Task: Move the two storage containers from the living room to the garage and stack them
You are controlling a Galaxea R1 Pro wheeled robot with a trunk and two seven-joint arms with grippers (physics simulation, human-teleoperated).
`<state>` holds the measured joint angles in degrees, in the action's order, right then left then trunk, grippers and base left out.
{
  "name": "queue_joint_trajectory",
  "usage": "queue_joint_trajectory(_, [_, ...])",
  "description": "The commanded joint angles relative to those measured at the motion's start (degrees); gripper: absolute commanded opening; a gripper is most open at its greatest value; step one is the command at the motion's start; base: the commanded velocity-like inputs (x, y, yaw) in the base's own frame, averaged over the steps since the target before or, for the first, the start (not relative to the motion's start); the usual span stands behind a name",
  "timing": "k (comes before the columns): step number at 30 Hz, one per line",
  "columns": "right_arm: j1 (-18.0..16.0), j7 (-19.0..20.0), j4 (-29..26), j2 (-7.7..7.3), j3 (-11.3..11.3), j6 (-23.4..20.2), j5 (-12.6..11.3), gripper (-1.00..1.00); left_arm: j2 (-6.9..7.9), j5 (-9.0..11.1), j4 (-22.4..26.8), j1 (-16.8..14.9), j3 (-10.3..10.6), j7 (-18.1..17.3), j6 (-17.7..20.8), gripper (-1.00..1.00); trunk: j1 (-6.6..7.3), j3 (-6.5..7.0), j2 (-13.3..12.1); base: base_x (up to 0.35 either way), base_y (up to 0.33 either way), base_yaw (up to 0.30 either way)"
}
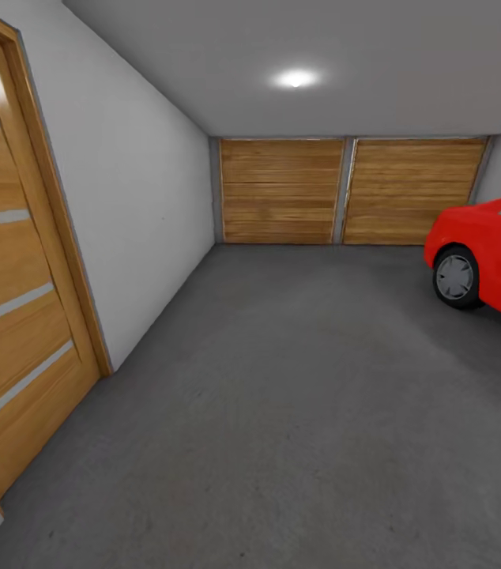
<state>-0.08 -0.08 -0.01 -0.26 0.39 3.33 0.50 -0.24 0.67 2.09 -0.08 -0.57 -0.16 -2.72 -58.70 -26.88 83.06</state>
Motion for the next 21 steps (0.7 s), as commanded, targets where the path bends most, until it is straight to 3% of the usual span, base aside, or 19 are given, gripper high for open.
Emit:
queue_joint_trajectory(1, [0.0,0.0,0.0,-0.01,0.0,0.2,0.1,1.0,0.01,0.1,0.0,0.0,0.0,0.0,-0.1,1.0,-0.03,-0.05,0.0,0.299,-0.148,0.268])
queue_joint_trajectory(21, [0.0,0.0,0.0,0.06,0.0,0.2,0.1,1.0,-0.02,0.1,0.0,0.0,-0.1,0.3,-0.2,1.0,-0.03,-0.05,0.0,0.298,-0.148,0.268])
